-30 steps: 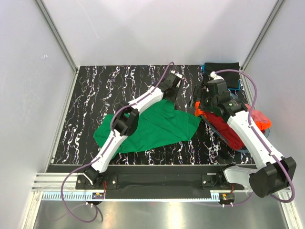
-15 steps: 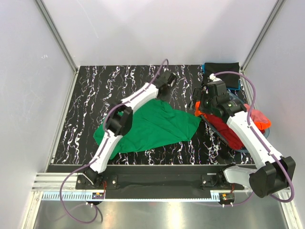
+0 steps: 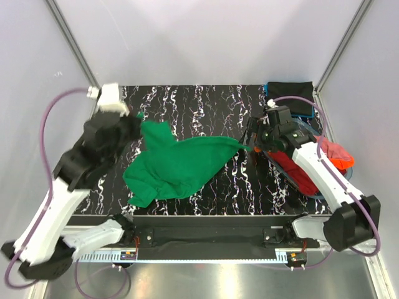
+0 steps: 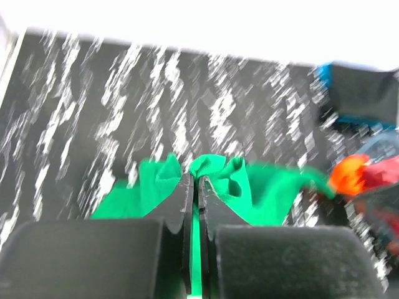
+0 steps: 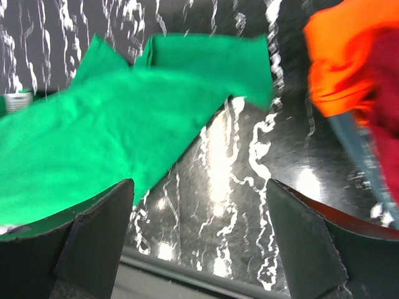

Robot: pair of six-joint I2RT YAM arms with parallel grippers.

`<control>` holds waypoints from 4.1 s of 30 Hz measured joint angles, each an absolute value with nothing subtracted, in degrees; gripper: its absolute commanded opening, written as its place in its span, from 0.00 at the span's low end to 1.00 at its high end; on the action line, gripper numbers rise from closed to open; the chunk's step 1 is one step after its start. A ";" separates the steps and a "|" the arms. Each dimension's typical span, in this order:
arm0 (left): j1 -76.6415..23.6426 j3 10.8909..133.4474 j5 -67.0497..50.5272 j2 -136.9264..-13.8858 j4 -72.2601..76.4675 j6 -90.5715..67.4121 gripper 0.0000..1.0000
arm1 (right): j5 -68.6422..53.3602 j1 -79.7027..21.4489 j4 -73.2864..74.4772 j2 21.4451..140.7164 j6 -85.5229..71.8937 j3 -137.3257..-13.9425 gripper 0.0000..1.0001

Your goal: Fold and stack the t-shirts

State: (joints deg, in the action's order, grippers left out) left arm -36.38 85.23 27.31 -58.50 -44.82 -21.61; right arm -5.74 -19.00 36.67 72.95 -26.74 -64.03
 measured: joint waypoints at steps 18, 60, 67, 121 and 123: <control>-36.38 50.13 24.21 -33.91 -62.94 -40.36 0.00 | -13.10 -19.46 31.16 97.03 -28.27 -73.06 0.90; -36.42 49.43 24.32 -29.71 -56.47 -35.24 0.00 | 9.28 -26.26 43.38 126.67 -19.22 -102.94 0.00; -36.42 71.92 25.98 -34.26 -58.04 -28.51 0.00 | 5.98 -26.26 39.68 95.29 -19.11 -89.30 0.00; -7.64 140.22 9.74 -137.01 -36.58 -1.17 0.97 | 9.69 -13.85 39.66 146.30 -14.04 -141.75 1.00; -5.85 140.59 8.49 -141.38 -39.92 -3.46 0.99 | 9.26 -13.15 45.12 155.54 -13.91 -157.73 1.00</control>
